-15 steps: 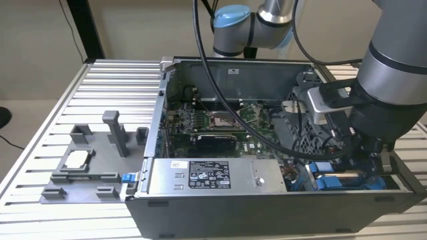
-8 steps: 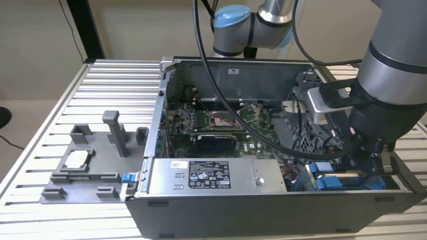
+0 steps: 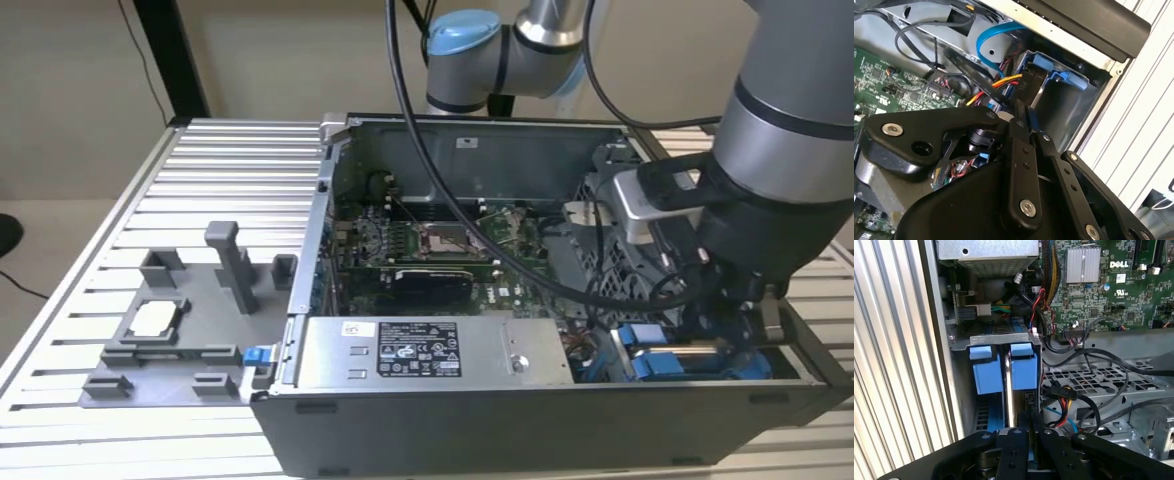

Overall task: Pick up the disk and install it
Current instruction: 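Insert the first disk wire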

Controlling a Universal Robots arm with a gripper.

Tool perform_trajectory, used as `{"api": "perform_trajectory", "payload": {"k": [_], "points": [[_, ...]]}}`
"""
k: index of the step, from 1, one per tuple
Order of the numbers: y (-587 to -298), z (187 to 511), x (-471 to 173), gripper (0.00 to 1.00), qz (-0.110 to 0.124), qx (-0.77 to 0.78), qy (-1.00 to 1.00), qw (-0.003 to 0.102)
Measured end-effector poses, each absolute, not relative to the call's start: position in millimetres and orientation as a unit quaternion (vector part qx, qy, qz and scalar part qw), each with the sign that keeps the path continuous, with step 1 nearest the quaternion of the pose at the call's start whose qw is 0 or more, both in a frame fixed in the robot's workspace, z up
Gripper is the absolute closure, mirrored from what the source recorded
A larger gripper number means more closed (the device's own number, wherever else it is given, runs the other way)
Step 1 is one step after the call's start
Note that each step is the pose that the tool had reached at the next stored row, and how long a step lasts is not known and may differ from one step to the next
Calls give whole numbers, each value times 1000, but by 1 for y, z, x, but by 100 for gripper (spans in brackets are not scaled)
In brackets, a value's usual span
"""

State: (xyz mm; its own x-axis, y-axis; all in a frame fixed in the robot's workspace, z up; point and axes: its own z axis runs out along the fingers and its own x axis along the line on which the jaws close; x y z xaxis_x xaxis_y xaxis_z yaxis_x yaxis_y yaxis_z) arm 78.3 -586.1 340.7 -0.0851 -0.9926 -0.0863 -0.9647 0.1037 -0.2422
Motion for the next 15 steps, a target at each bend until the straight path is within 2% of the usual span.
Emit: {"api": "perform_trajectory", "payload": {"k": [13,14,15], "points": [[-580,341,78,100,-63,-665,735,116],[-580,341,78,0,-63,-665,735,116],[-580,342,78,0,-63,-665,735,116]]}}
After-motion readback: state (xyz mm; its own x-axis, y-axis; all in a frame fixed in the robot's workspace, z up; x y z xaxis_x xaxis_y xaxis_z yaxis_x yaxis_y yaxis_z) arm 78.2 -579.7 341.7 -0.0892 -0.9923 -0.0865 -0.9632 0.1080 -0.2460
